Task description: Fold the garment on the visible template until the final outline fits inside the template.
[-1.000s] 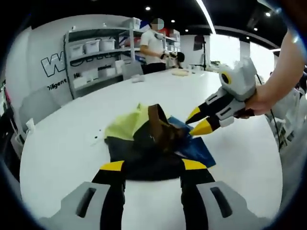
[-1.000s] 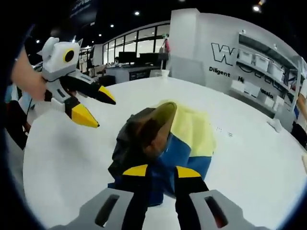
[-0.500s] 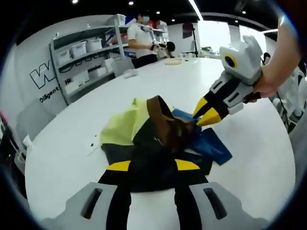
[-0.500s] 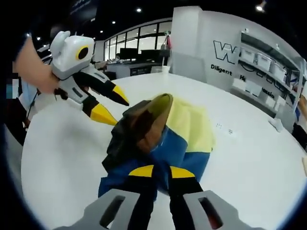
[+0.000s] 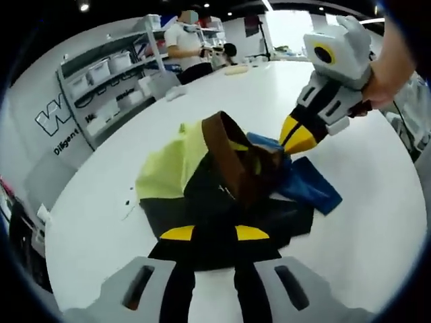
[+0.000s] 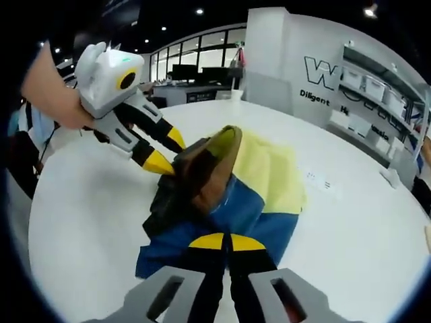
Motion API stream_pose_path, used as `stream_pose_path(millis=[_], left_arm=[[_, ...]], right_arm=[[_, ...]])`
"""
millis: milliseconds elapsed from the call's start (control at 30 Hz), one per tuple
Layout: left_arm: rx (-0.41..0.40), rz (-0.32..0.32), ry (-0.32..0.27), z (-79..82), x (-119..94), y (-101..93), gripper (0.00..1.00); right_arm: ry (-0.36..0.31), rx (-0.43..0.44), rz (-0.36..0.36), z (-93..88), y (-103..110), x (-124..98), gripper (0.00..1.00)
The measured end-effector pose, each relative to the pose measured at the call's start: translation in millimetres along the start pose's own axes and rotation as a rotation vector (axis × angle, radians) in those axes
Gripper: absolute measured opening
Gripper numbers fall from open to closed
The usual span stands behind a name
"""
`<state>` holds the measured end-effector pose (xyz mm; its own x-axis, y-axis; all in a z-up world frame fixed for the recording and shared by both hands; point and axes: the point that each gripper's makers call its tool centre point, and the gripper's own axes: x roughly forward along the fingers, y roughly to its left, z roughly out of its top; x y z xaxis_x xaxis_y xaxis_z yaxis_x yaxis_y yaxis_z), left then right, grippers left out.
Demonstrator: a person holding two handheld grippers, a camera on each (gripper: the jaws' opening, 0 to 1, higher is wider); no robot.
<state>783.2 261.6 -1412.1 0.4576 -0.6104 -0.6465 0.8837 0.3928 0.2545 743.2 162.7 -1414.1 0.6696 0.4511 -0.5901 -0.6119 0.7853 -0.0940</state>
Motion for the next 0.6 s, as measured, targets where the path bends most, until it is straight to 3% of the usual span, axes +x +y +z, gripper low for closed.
stream_pose_path(millis=[267,600], left_arm=[[0.016,0.019,0.013,-2.6,-7.7,6.3,0.0],[0.002,0.052,-0.017,6.1,-24.5,17.0,0.0]], right_arm=[[-0.007,-0.007,-0.008,2.3,-1.8,-3.3,0.0],[-0.029,-0.028,-0.043,10.7,-8.9,-15.3,0.0]])
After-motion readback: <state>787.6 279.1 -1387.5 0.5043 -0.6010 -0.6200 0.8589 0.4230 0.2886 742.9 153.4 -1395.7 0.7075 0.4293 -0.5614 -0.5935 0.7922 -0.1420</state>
